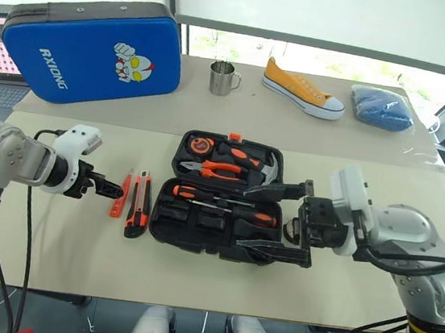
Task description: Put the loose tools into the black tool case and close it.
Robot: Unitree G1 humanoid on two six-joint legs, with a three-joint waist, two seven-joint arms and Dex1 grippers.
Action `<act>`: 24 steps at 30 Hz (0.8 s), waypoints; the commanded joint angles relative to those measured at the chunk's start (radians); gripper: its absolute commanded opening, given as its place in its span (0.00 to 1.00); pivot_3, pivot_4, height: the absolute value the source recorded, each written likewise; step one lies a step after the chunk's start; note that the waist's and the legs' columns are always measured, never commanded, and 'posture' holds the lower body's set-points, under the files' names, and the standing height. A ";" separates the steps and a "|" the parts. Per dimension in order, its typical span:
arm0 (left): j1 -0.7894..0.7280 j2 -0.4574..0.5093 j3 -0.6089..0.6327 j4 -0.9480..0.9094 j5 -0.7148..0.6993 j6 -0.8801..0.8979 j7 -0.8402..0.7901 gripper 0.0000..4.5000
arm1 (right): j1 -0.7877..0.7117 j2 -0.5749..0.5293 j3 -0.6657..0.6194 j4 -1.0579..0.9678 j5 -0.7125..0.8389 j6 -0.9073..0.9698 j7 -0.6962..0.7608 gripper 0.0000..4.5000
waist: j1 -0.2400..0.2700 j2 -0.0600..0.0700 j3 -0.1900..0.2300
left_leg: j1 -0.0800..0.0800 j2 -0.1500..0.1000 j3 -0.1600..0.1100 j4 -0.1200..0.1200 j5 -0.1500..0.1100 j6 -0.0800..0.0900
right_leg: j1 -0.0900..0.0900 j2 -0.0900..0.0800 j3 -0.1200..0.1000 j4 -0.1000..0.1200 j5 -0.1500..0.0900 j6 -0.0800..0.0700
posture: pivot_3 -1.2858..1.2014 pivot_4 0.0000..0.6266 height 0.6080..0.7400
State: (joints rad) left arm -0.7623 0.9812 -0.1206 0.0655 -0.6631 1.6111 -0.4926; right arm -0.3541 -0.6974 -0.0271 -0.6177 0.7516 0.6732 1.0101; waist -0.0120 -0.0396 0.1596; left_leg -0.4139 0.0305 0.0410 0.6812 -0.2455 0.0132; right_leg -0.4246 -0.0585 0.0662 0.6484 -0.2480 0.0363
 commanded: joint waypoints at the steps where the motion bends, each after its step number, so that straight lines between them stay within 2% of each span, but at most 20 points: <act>1: -0.055 -0.013 -0.043 0.041 0.034 0.003 -0.009 1.00 | 0.004 0.007 -0.025 -0.038 0.014 -0.025 -0.044 0.99 | 0.000 0.000 0.000 | 0.000 0.000 0.000 0.000 0.000 0.000 | 0.000 0.000 0.000 0.000 0.000 0.000 | 0.52 0.24 0.99; 6: -0.081 -0.064 -0.115 0.081 0.081 -0.003 -0.015 1.00 | 0.021 0.005 -0.029 -0.050 0.022 -0.030 -0.066 0.99 | 0.000 0.000 0.000 | 0.000 0.000 0.000 0.000 0.000 0.000 | 0.000 0.000 0.000 0.000 0.000 0.000 | 0.52 0.24 0.99; 9: -0.086 -0.076 -0.155 0.096 0.110 -0.019 -0.026 0.85 | 0.019 0.007 -0.031 -0.050 0.026 -0.031 -0.080 1.00 | 0.002 0.000 0.000 | 0.000 0.000 0.000 0.001 0.000 0.000 | 0.001 0.000 0.000 0.000 0.000 0.000 | 0.52 0.24 0.99; 10: -0.088 -0.078 -0.166 0.097 0.117 -0.023 -0.033 0.73 | 0.018 0.007 -0.033 -0.049 0.028 -0.031 -0.084 1.00 | 0.002 0.000 0.000 | 0.000 -0.001 0.000 0.001 0.000 0.000 | 0.001 0.000 0.000 0.000 0.000 0.000 | 0.52 0.24 0.99; 19: -0.085 -0.110 -0.208 0.088 0.155 -0.030 -0.074 0.10 | 0.030 -0.020 -0.032 -0.059 0.033 -0.032 -0.087 1.00 | 0.014 0.003 -0.002 | 0.001 -0.001 0.000 0.002 0.000 0.000 | 0.002 -0.001 0.000 0.000 0.000 0.002 | 0.52 0.24 0.99; 24: -0.090 -0.086 -0.225 0.129 0.195 -0.085 -0.107 0.09 | 0.053 -0.054 -0.030 -0.061 0.011 -0.052 -0.063 1.00 | 0.020 0.004 -0.002 | 0.001 -0.002 0.000 0.002 0.000 0.000 | 0.003 -0.001 0.000 0.000 0.000 0.002 | 0.52 0.24 0.99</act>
State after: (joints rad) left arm -0.8651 0.8980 -0.3110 0.1715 -0.4789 1.5426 -0.5783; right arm -0.2984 -0.7389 -0.0312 -0.6433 0.7666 0.6569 0.9376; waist 0.0084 -0.0357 0.1572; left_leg -0.4127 0.0290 0.0411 0.6834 -0.2454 0.0133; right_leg -0.4218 -0.0597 0.0662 0.6484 -0.2482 0.0381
